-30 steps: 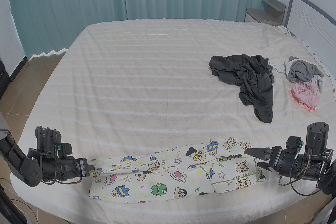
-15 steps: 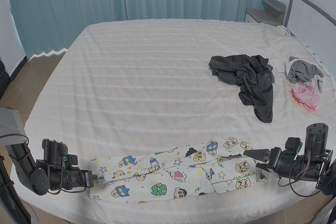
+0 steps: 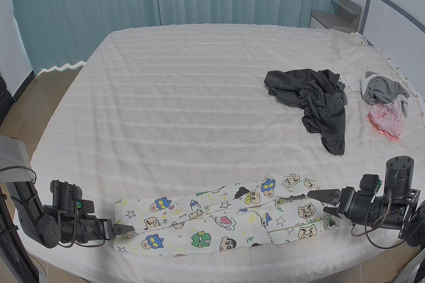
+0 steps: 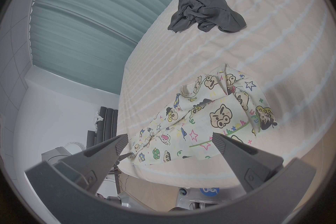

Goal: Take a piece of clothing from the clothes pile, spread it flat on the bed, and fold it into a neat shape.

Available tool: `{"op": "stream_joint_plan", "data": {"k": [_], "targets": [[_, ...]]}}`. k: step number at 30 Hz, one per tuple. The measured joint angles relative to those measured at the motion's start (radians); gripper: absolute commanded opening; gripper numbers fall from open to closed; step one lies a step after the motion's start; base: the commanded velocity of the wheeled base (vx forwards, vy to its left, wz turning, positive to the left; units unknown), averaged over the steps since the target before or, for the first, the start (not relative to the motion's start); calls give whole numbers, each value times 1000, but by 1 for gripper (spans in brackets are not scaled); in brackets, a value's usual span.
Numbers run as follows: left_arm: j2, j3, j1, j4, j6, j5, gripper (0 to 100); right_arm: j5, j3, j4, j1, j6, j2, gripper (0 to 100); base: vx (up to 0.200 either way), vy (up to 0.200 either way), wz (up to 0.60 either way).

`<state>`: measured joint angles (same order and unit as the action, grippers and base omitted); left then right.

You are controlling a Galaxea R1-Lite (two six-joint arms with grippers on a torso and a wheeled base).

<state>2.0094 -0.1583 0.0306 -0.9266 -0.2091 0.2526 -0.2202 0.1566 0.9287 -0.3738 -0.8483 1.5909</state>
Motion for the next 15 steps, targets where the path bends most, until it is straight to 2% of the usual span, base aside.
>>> {"op": "stream_joint_plan", "data": {"k": [7,15], "targets": [[2,-39,-17,0,-11,16,100,0,0,0,0,0,3,100,0,0,0],[47,-80,42,-1,-88,24,100,0,0,0,0,0,5,100,0,0,0]]}}
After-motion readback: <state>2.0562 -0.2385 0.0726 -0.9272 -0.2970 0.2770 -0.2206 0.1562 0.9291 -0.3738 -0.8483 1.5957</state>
